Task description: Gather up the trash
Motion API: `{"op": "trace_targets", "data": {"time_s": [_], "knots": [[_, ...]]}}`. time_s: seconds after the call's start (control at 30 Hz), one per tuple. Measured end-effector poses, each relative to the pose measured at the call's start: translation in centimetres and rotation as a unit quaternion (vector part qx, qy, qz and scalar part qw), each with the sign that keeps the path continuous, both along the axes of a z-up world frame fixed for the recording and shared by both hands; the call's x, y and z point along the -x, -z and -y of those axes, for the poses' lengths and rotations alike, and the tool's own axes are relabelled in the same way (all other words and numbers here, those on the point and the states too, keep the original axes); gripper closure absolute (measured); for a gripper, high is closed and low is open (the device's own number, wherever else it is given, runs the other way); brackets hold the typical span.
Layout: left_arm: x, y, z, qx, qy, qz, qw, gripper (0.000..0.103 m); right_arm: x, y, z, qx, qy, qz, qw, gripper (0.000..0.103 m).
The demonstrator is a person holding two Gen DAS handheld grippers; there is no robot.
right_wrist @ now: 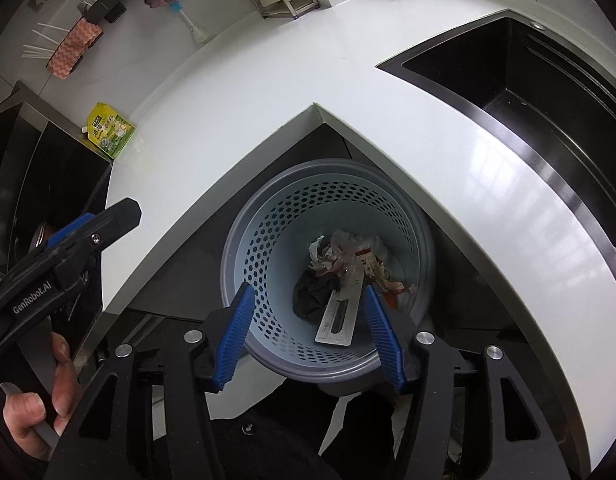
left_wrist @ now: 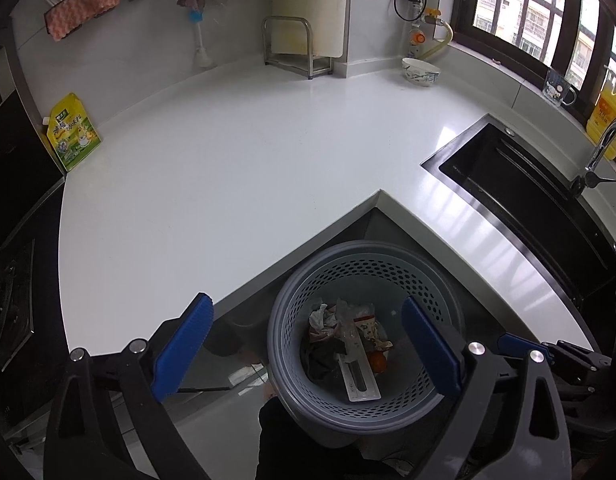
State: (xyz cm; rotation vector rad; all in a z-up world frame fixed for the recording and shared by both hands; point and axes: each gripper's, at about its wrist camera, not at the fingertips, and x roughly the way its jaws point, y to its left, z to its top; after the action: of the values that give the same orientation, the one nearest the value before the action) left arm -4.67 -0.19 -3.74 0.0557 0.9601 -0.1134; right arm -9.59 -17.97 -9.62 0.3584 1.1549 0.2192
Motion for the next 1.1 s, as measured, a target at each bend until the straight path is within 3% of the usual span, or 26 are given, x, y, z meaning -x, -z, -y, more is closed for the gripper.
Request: {"op": "trace_targets", "data": {"time_s": [0.43,1.1], "knots": [[0.4,-0.8,0.5,-0.004,-0.005,-0.004,1.0,0.008,0.3,-1.5,0.3,0.021,-0.003,0.011,1.0,0.037],[0.2,-1.4,0.7,-0.022,-0.014,-0.005,0.9996,0.006,0.2,-2.1,1.0,0.027,0.014,0.014,0.999,0.037]]}}
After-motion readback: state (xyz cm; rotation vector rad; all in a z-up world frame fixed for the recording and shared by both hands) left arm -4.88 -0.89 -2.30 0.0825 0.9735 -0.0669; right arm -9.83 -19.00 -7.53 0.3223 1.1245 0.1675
